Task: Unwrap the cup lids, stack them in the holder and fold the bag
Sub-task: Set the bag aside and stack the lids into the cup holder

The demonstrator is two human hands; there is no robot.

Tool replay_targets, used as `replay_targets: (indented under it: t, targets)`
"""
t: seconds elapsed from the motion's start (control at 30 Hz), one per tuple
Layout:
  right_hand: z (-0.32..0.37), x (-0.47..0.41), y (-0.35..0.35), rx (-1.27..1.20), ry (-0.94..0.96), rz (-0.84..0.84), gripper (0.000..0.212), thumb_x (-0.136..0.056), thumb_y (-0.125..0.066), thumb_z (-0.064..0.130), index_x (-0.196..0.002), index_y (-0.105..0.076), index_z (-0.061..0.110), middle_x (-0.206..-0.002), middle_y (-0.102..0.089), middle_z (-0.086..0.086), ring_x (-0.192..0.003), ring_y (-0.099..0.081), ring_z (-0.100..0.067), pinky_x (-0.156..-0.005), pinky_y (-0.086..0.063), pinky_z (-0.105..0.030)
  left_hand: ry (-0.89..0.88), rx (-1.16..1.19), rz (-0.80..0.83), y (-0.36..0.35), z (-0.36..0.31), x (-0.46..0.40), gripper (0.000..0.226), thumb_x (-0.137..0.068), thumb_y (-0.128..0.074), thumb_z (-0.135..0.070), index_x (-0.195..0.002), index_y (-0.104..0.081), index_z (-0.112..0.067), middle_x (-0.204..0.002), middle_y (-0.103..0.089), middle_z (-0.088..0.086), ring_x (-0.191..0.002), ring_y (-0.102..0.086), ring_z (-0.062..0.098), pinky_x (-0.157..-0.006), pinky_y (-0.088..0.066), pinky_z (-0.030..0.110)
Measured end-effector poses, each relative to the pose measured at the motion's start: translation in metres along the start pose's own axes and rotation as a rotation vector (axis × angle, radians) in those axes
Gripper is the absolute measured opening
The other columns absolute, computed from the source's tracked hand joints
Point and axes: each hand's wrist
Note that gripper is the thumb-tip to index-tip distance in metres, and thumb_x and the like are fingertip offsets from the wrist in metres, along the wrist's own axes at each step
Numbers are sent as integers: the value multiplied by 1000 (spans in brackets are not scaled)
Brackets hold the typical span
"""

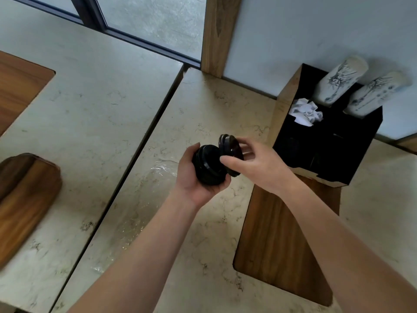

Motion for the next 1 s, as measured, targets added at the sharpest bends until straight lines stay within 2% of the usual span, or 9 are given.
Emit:
replay_targets:
  t: [0.1,0.2,0.37,0.53,0.63,0.77,0.87,0.93,1.0]
  targets:
    - [9,37,-6,119,82,-53,71,-72,-68,75,-133,-54,43,-99,-58,36,-91,-58,18,-63,-43,-1,-28,-136,30,-7,20,18,51,-89,-57,-52,-99,-80,-7,-104,-75,18,-92,-74,33,-78,-60,41]
    - [9,69,-6,177,135,-120,65,-71,-66,78,-126,-55,45,-96,-60,33,-92,-61,10,-72,-48,-9,-52,-239,22,-14,41,34,48,-89,-58,-51,-95,-81,-9,-101,-75,15,-90,-74,31,-77,-60,41]
    - [-5,110,-1,209,186,-131,62,-74,-67,73,-126,-54,41,-110,-65,16,-100,-62,-6,-83,-58,-30,-19,-261,51,-20,80,52,46,-88,-60,-53,-101,-79,-12,-102,-74,13,-92,-74,32,-73,-62,40]
    - [-29,143,7,140,143,-112,83,-76,-64,75,-146,-43,37,-128,-59,16,-113,-53,-1,-90,-45,-18,70,-255,119,-23,115,66,60,-78,-79,-56,-114,-75,-7,-113,-71,17,-102,-71,36,-78,-62,46]
    - [-42,160,11,93,95,-101,88,-76,-64,73,-152,-36,40,-134,-54,17,-118,-51,-2,-96,-48,-22,47,-301,137,-28,135,67,38,-78,-79,-35,-105,-78,-9,-105,-72,16,-97,-73,34,-75,-62,43]
    - [-57,178,25,-89,59,-134,93,-78,-70,68,-156,-27,44,-139,-49,17,-127,-48,-3,-103,-48,-27,9,-313,158,-48,160,63,34,-81,-73,-29,-105,-77,-6,-102,-72,17,-96,-73,35,-75,-61,44]
    - [-66,189,38,-146,67,-223,92,-78,-68,69,-156,-25,47,-137,-44,30,-127,-42,11,-102,-42,-18,-23,-360,189,-69,174,56,43,-82,-68,-29,-119,-69,-7,-113,-67,18,-104,-69,36,-81,-60,45]
    - [-72,192,46,-366,-19,-289,89,-81,-66,69,-157,-26,44,-146,-45,19,-132,-46,1,-108,-44,-26,-50,-341,168,-80,181,50,53,-79,-71,-24,-128,-64,-8,-123,-68,21,-112,-68,40,-88,-58,51]
    - [-79,193,53,-642,-164,-379,69,-93,-63,57,-152,-39,34,-144,-54,7,-125,-59,-10,-104,-53,-34,-79,-327,156,-89,186,42,52,-76,-74,-19,-126,-66,-10,-123,-71,23,-114,-68,43,-94,-56,56]
Point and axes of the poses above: each hand's wrist, its own x-axis away from the middle knuckle, its own y-axis out of the back of the hand, z = x × y
